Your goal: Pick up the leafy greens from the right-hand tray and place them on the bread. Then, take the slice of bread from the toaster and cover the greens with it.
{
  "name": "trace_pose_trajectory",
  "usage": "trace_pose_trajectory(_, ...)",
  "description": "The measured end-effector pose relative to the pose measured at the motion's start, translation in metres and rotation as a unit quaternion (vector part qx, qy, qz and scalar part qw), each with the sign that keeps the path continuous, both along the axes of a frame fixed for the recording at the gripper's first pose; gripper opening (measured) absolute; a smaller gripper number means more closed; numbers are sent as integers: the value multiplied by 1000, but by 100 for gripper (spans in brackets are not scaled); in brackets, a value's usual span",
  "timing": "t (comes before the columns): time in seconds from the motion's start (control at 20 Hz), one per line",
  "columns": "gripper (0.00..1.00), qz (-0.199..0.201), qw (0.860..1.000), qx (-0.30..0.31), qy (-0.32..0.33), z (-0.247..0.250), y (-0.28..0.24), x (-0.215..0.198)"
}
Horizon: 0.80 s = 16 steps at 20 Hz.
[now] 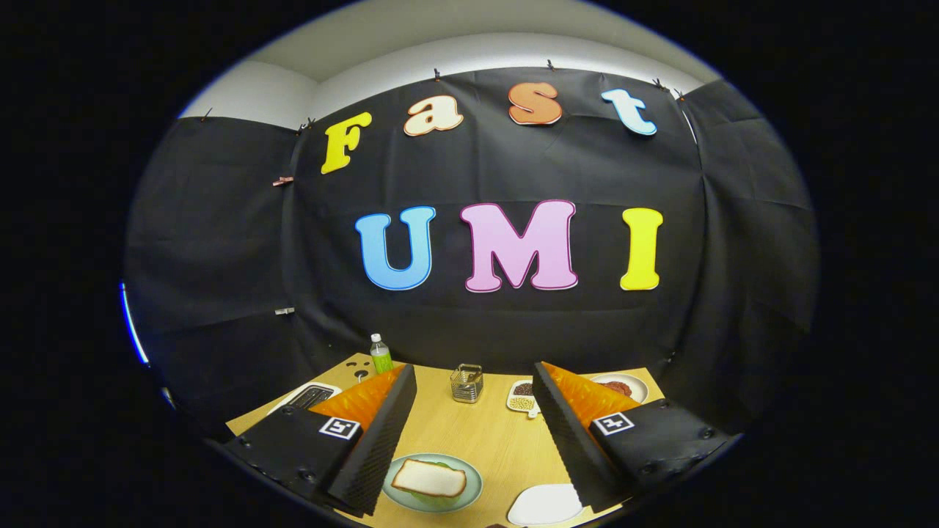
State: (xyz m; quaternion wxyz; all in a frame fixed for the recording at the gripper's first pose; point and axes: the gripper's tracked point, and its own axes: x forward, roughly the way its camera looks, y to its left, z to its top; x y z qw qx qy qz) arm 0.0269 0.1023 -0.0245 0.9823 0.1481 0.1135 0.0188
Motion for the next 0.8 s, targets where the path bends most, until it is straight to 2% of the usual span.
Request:
trace_pose_trajectory(0.2, 99, -15, 1000, -14, -11, 5, -12, -13)
trace_pose_trajectory(0.8, 99, -18, 999, -33, -11, 2, -16, -21)
